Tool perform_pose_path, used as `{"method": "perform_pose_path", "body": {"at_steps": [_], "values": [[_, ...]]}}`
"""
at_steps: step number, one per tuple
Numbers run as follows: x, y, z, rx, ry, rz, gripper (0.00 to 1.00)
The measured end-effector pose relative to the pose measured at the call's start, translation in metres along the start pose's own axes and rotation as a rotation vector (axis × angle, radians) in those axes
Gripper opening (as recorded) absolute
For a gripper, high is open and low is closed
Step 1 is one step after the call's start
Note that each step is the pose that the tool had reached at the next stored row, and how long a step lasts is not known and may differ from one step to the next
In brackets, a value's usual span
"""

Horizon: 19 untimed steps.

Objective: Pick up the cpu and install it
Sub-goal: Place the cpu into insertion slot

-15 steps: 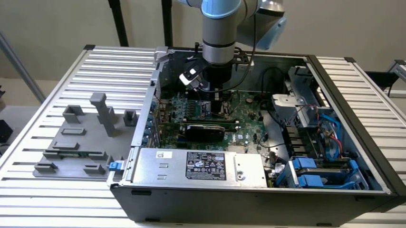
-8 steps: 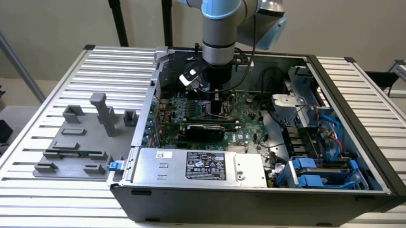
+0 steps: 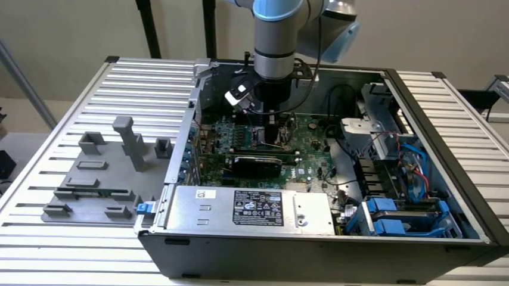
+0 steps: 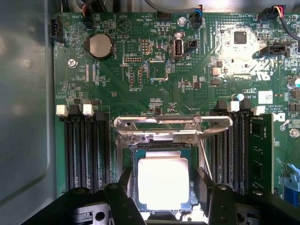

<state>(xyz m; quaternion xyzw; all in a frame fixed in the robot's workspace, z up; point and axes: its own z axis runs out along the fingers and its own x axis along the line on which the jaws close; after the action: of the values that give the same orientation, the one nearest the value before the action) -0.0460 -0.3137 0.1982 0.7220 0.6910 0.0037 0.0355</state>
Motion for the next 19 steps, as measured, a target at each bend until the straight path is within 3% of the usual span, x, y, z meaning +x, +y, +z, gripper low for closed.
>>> {"method": "perform_pose_path", "body": {"at_steps": [11, 19], "values": [[-0.001, 0.0021, -0.0228, 0.0077, -0.0004, 0.000, 0.63], [-0.001, 0.0023, -0.0250, 0.0089, 0.0000, 0.000, 0.31]]}}
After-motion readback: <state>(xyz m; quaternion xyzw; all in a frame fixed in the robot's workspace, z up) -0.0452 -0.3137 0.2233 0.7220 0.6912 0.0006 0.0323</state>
